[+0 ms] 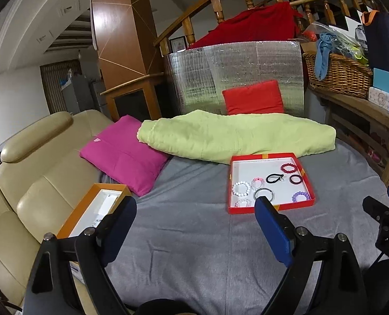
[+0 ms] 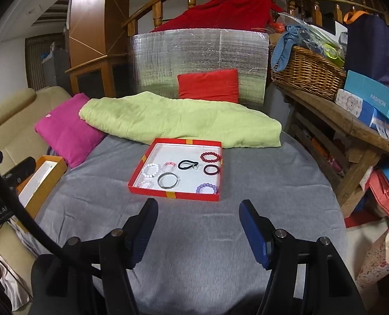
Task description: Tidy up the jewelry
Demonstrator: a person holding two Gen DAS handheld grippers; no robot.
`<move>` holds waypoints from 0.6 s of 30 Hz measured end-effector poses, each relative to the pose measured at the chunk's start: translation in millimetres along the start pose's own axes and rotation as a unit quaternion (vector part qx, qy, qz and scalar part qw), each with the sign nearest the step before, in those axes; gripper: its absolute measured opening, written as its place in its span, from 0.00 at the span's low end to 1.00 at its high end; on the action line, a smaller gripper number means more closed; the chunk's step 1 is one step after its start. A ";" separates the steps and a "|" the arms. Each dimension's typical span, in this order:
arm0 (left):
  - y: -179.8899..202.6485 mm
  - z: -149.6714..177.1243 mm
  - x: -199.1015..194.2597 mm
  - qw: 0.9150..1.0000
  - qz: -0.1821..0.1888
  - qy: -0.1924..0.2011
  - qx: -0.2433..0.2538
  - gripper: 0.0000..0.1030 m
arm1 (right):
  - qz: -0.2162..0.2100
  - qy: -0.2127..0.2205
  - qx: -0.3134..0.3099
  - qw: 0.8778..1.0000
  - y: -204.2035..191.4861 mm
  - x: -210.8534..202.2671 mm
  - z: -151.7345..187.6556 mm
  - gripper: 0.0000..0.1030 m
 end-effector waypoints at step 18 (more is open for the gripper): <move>-8.6 3.4 -18.7 1.000 0.001 0.001 -0.010 0.90 | 0.005 -0.015 -0.010 1.000 -21.5 -10.8 12.7 0.66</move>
Point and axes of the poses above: each gripper's, at about its wrist camera, not at the fingertips, and x roughly the way its jaws point, y to its right, z to its underside, the point moved 6 cm from there along x, roughly the way its jaws point, and after that the axes turned 10 degrees about x, right-handed, at the moved point
